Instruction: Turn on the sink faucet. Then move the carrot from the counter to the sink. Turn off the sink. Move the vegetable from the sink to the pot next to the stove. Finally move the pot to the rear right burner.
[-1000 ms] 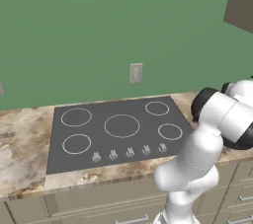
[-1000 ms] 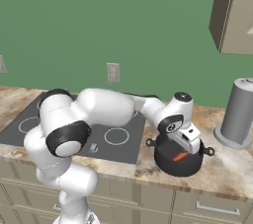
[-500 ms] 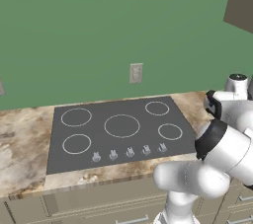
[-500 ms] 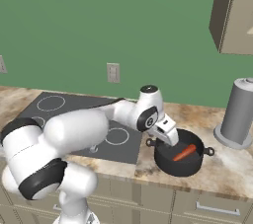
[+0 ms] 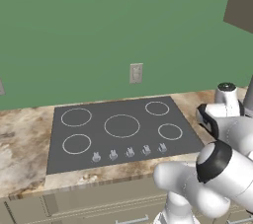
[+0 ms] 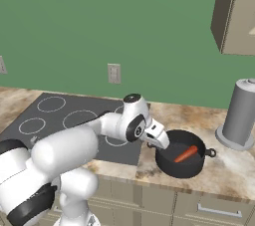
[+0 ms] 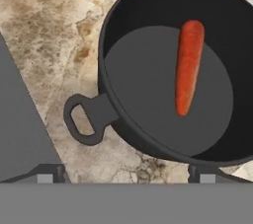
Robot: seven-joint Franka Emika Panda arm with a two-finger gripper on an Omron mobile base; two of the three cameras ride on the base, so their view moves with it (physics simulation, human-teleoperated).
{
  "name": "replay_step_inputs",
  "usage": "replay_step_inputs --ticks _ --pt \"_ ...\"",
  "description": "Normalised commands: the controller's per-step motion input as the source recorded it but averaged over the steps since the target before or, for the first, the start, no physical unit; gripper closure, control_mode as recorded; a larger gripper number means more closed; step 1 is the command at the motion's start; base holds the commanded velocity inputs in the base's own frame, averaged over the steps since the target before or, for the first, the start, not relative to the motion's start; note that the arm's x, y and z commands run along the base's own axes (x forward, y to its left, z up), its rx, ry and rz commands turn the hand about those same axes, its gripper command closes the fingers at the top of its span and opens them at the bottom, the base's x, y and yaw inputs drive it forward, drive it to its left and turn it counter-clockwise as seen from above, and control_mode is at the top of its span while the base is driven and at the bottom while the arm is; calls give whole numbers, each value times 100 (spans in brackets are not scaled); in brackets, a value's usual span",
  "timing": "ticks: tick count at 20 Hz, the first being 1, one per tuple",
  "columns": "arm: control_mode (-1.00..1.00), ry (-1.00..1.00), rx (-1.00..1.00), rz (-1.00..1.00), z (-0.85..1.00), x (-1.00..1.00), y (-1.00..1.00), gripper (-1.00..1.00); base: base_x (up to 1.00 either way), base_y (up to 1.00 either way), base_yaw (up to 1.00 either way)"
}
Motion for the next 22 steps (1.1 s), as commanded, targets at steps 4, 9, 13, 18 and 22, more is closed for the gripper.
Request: replay_step_inputs --ticks 4,9,13,18,22 --pt "-100 1 -3 15 0 2 4 -100 0 0 0" --pt "-100 1 -4 18 0 15 2 -100 0 0 0" --pt "-100 1 -8 16 0 23 2 -100 0 0 0" --pt "-100 1 -10 11 -13 21 0 -100 0 0 0" --pt "-100 4 -9 3 -29 21 0 -100 0 0 0"
